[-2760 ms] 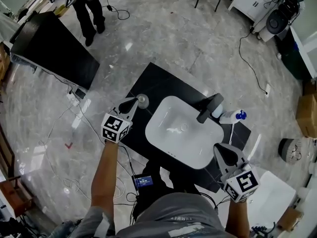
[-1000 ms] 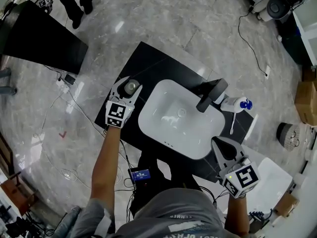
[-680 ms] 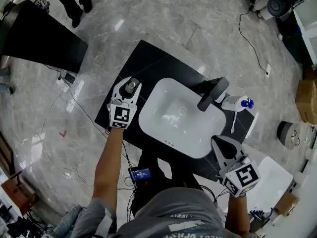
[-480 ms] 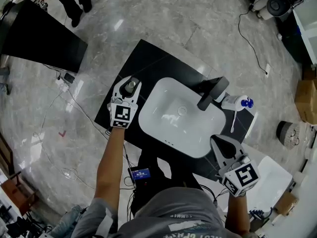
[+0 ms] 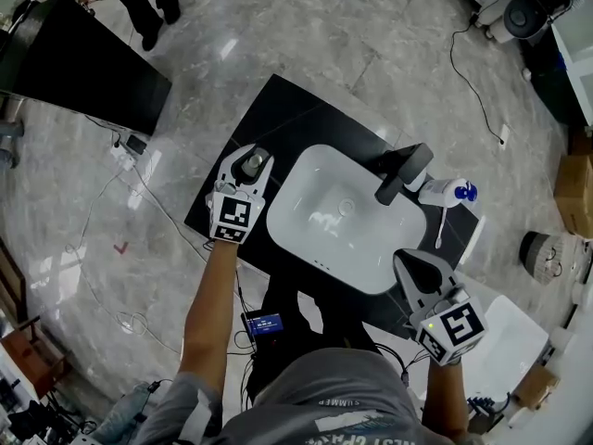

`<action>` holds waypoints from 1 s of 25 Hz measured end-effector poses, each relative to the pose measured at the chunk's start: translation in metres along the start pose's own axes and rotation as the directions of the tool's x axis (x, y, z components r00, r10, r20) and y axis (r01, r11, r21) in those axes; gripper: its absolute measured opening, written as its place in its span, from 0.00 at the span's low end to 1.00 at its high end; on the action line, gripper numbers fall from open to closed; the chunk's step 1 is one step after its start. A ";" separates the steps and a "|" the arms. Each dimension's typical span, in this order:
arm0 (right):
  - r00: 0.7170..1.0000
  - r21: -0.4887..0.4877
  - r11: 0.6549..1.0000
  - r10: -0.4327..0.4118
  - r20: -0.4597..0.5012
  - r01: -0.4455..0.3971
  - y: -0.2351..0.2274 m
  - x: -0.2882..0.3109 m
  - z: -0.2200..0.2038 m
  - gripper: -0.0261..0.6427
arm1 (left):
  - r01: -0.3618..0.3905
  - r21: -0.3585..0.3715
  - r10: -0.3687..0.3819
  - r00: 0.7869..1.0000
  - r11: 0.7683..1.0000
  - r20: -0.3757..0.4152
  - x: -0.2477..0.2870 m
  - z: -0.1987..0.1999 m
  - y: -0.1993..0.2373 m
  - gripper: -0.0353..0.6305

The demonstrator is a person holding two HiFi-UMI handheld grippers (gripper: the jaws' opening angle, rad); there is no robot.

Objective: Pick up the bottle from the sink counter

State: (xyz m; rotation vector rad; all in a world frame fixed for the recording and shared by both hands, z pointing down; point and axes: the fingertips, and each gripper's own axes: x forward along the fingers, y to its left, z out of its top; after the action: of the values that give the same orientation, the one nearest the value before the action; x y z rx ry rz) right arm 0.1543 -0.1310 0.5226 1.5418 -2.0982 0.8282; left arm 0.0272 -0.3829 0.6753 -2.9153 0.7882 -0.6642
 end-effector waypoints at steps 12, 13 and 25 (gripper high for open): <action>0.996 -0.041 0.998 0.057 0.068 -0.055 0.014 0.004 0.029 0.05 | -0.001 0.001 0.001 0.999 1.000 -0.032 -0.041 0.043 0.011 0.25; 0.995 -0.047 0.997 0.064 0.080 -0.060 0.015 0.004 0.033 0.05 | -0.003 0.002 0.003 0.999 1.000 -0.032 -0.045 0.047 0.012 0.25; 0.938 -0.186 0.980 0.128 0.322 -0.069 0.029 -0.015 0.095 0.04 | -0.024 0.032 0.025 0.999 0.999 -0.024 -0.080 0.091 0.013 0.25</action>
State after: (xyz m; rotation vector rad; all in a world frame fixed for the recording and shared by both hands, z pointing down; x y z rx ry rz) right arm 0.1333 -0.1784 0.4364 1.5809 -2.4308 0.4221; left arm -0.0035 -0.3607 0.5588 -2.8703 0.8068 -0.7042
